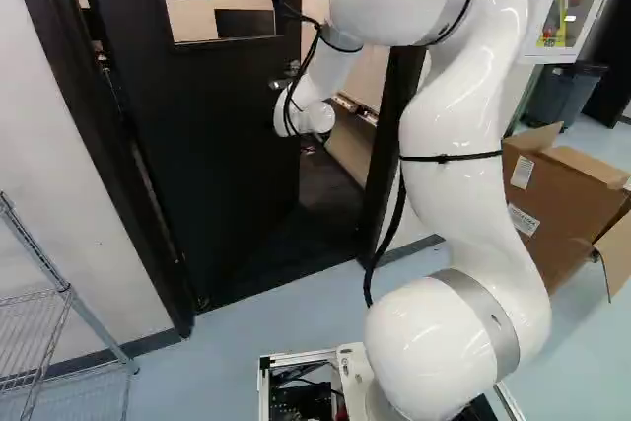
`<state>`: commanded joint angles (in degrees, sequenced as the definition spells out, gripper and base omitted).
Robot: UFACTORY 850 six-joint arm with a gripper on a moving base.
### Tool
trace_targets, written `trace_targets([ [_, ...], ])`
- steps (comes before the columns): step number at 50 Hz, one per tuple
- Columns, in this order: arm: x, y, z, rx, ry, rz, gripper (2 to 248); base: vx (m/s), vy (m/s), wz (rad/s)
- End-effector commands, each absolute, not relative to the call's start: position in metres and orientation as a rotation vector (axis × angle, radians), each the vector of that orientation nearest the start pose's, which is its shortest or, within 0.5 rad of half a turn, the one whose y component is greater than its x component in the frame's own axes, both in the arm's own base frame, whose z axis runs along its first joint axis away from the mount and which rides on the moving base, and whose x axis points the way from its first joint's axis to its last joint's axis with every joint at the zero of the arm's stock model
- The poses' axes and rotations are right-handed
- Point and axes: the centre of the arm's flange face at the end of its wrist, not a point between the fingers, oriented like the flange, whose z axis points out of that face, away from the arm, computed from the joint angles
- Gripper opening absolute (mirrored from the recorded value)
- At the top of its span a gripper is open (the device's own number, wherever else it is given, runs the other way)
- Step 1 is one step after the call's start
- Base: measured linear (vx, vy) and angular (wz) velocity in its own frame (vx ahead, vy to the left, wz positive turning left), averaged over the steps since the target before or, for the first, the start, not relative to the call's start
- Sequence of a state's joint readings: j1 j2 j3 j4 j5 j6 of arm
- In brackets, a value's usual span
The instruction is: Open the door and move inside
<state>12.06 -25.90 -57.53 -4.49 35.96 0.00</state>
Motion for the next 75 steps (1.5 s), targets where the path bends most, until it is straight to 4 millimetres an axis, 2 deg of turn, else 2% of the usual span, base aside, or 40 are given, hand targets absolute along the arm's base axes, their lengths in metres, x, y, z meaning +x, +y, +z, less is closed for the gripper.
trace_targets([
  [54,0.486,0.083,0.406,-2.56,-0.293,-1.634,247,0.0,0.0,0.0],
  [75,0.447,0.06,0.41,-2.564,-0.185,-1.674,247,0.0,0.0,0.0],
])
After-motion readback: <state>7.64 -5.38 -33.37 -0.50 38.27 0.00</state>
